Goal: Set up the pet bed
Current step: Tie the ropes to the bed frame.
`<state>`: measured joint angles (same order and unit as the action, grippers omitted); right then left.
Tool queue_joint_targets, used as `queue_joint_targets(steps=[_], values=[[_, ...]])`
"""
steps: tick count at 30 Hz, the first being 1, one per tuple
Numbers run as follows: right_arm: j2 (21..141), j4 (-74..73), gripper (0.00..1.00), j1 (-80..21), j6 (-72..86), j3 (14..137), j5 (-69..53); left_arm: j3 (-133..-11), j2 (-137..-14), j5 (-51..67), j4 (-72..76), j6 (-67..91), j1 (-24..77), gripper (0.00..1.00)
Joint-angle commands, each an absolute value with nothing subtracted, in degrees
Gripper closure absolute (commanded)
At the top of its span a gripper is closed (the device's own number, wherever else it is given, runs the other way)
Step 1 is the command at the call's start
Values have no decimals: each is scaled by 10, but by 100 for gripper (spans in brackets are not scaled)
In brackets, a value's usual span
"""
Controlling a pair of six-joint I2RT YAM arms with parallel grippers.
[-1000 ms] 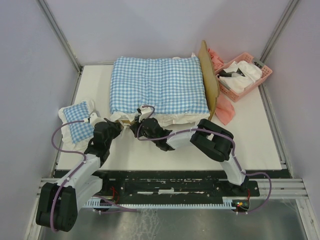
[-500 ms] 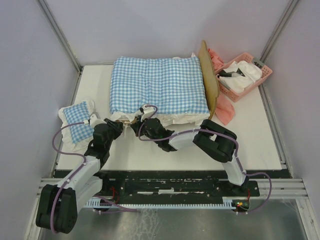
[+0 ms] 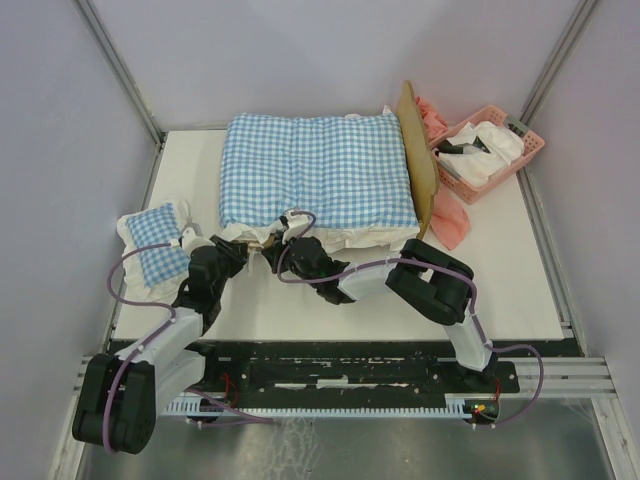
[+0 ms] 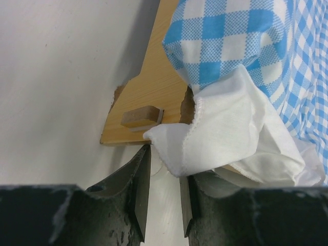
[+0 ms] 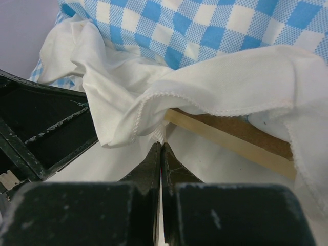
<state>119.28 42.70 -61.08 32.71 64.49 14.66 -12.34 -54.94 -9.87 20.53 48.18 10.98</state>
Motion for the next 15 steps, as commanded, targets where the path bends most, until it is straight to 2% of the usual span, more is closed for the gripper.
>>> queue_joint_targets(steps=[1,3,12,15], values=[[1165,458,98,-611,320,641,151,-128,-561,-104,263,494,108,65],[1167,459,98,-611,320,643,151,-128,-563,-108,264,497,108,67],[1173,456,98,-611,322,648,146,-126,-563,-115,274,494,108,96],[1173,457,98,-611,318,647,149,-124,-560,-116,276,494,108,97]])
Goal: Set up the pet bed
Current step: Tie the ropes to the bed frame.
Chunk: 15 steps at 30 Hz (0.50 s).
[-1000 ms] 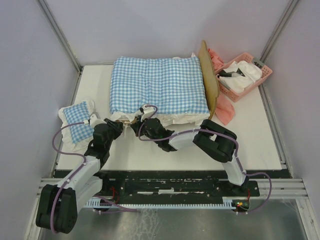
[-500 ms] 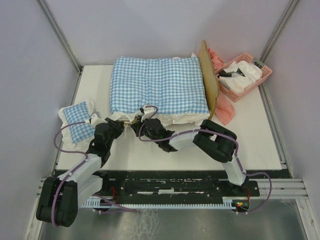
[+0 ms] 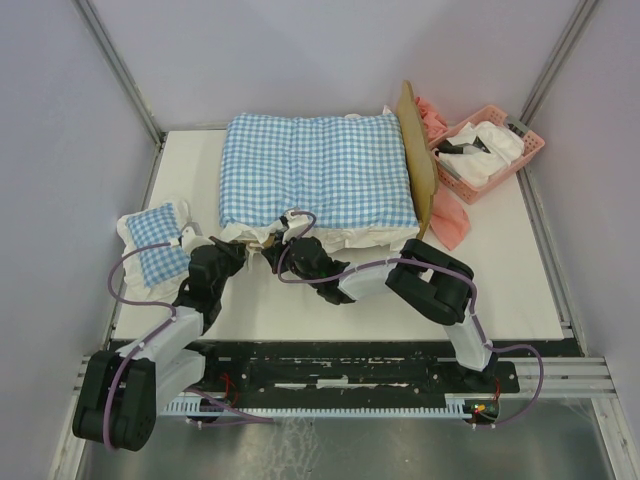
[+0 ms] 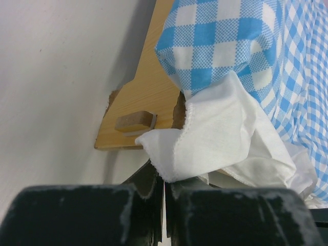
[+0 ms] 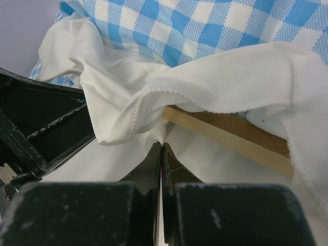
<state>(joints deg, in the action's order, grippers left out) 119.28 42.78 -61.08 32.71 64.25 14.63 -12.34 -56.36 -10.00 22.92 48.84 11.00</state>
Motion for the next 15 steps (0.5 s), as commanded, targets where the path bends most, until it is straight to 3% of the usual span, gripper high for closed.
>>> queue_joint_targets(steps=[1,15], values=[[1174,455,98,-611,314,648,150,-125,-557,-116,271,494,109,97],[1219,347,98,-604,254,748,121,-120,-506,-104,206,515,108,97]])
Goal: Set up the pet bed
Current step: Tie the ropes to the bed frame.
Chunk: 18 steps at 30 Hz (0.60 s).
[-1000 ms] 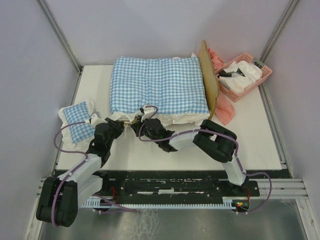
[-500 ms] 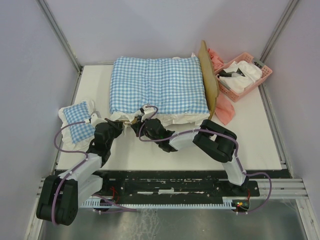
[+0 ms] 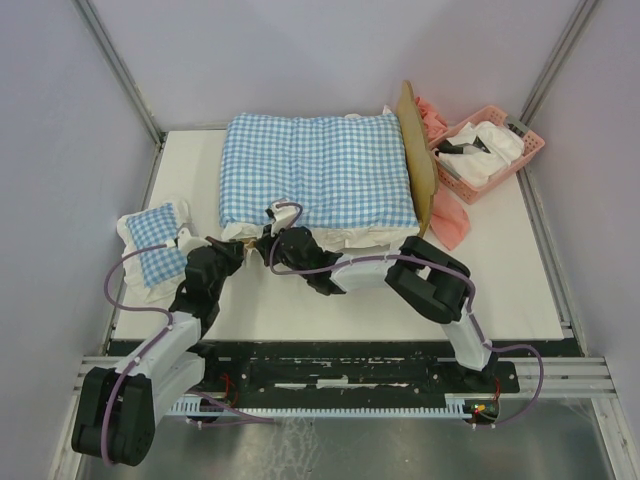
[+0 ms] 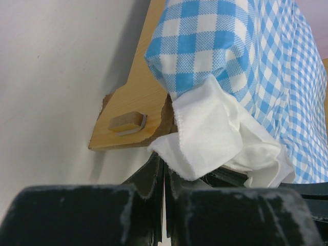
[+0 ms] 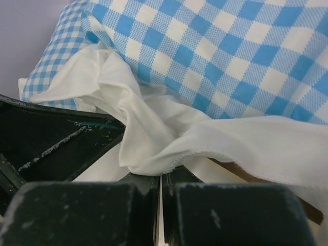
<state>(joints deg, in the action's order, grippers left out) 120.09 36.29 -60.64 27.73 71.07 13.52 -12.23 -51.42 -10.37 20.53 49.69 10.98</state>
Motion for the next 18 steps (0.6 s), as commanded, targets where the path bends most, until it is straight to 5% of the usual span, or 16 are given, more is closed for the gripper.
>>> queue_joint_targets(steps=[1,18], values=[[1222,347,98,-604,248,750,120,-122,-506,-101,203,514,109,97],[1221,389,98,-603,258,721,185,-117,-491,-109,173,520,109,97]])
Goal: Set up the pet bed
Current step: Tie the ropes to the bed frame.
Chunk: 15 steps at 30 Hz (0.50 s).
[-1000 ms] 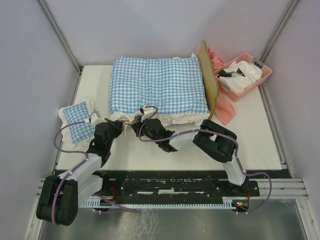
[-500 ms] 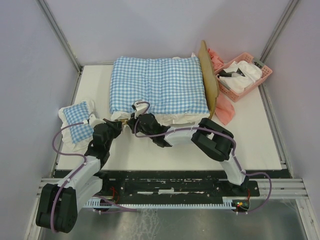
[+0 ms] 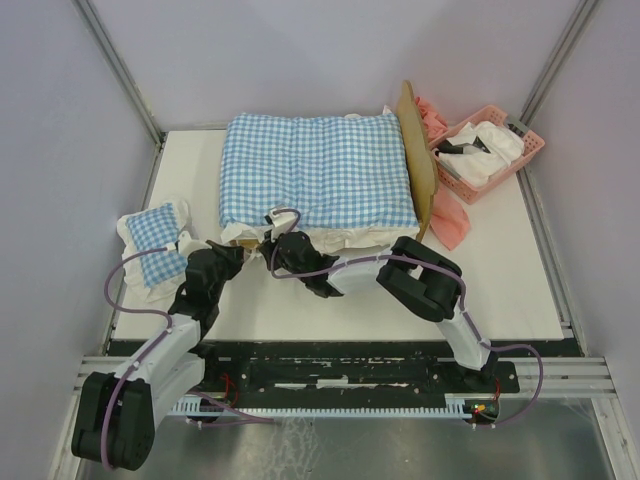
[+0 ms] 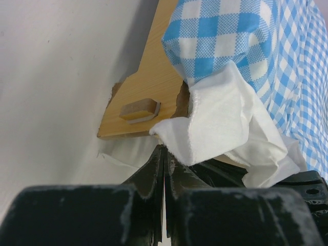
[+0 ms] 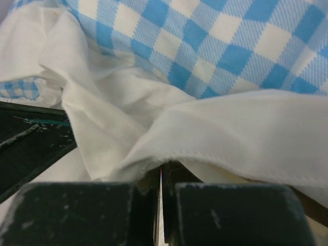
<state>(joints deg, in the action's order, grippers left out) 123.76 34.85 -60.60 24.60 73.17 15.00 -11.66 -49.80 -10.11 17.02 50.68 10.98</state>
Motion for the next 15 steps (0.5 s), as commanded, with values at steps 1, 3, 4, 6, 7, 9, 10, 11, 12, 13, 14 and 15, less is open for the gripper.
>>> queue_joint_targets(steps=[1,3,4,6,7,9,10,11,12,13,14,15], values=[[1222,387,98,-603,257,725,181,-118,-491,-109,172,520,108,97],[1225,374,98,-604,256,734,176,-119,-493,-109,171,519,109,97],[1227,371,98,-605,255,738,172,-120,-492,-109,171,519,108,97],[1232,370,98,-605,247,744,159,-121,-493,-106,171,518,109,97],[1234,369,98,-605,239,749,152,-121,-492,-105,171,517,108,97],[1237,360,98,-604,232,758,140,-121,-489,-104,168,517,109,97],[1237,357,98,-604,230,761,136,-120,-486,-106,167,516,108,97],[1237,353,98,-605,228,764,134,-119,-484,-106,166,515,108,97],[1237,348,98,-604,228,767,130,-118,-482,-106,166,515,109,97],[1236,345,98,-604,228,770,127,-117,-482,-106,166,515,108,97],[1236,339,98,-605,228,773,125,-117,-482,-107,167,515,108,97],[1235,333,98,-606,228,778,120,-117,-483,-108,168,515,109,97]])
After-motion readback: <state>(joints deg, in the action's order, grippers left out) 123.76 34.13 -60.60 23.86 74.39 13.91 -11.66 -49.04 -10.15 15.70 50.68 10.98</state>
